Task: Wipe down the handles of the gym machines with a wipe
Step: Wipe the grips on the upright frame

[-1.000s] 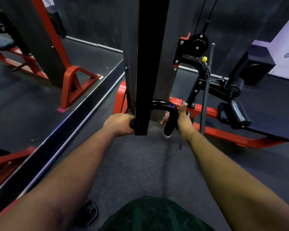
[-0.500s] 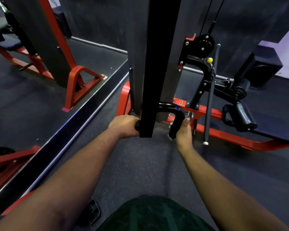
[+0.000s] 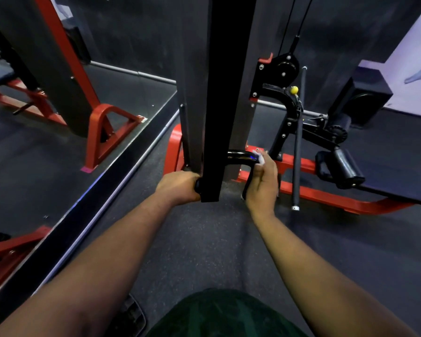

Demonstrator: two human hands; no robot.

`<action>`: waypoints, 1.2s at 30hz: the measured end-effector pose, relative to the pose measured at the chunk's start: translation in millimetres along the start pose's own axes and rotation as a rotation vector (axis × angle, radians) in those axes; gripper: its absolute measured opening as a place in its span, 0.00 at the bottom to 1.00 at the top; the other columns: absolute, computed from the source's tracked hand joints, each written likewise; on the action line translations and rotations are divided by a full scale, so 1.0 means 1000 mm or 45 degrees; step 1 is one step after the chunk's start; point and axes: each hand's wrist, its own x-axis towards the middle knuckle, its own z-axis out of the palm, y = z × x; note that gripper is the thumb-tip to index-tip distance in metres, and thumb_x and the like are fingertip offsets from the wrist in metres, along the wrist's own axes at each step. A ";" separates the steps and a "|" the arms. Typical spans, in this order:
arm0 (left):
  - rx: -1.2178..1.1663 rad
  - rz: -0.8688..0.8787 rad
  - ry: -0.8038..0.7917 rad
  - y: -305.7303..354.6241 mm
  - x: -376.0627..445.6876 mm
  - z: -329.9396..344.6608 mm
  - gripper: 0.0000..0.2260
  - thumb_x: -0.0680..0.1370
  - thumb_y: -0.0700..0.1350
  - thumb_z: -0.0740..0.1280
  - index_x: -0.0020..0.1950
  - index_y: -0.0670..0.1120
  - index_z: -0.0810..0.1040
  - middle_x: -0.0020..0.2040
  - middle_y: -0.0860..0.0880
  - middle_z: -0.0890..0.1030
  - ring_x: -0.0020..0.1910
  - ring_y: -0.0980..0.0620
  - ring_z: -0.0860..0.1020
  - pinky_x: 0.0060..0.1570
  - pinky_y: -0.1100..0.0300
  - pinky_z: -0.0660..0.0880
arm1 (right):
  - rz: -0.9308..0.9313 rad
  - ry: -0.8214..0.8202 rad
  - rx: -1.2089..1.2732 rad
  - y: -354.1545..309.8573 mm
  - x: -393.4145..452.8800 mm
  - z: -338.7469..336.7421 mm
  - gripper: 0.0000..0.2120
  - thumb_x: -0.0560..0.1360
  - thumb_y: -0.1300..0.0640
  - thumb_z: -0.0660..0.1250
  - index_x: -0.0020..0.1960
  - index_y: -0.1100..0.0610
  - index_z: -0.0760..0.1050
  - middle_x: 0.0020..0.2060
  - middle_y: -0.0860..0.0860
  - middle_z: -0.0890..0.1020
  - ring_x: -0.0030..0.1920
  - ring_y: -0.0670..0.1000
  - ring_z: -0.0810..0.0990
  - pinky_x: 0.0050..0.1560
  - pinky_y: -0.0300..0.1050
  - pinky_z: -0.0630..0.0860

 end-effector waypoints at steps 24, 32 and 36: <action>0.034 0.033 0.014 -0.012 0.021 0.004 0.11 0.72 0.55 0.70 0.50 0.52 0.78 0.53 0.48 0.84 0.54 0.42 0.82 0.46 0.53 0.74 | 0.196 0.108 0.150 -0.020 0.009 0.025 0.14 0.85 0.55 0.55 0.63 0.58 0.77 0.58 0.48 0.80 0.65 0.45 0.75 0.69 0.50 0.70; 0.002 0.074 -0.017 -0.019 0.033 0.003 0.10 0.72 0.55 0.70 0.49 0.53 0.77 0.50 0.50 0.83 0.52 0.43 0.82 0.44 0.54 0.75 | -0.524 -0.155 -0.427 0.009 0.008 0.014 0.33 0.75 0.75 0.62 0.77 0.57 0.65 0.78 0.55 0.66 0.81 0.56 0.58 0.79 0.61 0.55; 0.002 0.096 0.000 -0.021 0.034 0.004 0.09 0.72 0.54 0.70 0.48 0.54 0.75 0.49 0.50 0.83 0.51 0.43 0.82 0.42 0.54 0.72 | -0.440 -0.046 -0.398 0.026 -0.010 0.010 0.30 0.76 0.76 0.58 0.76 0.60 0.67 0.77 0.56 0.67 0.79 0.53 0.61 0.78 0.52 0.62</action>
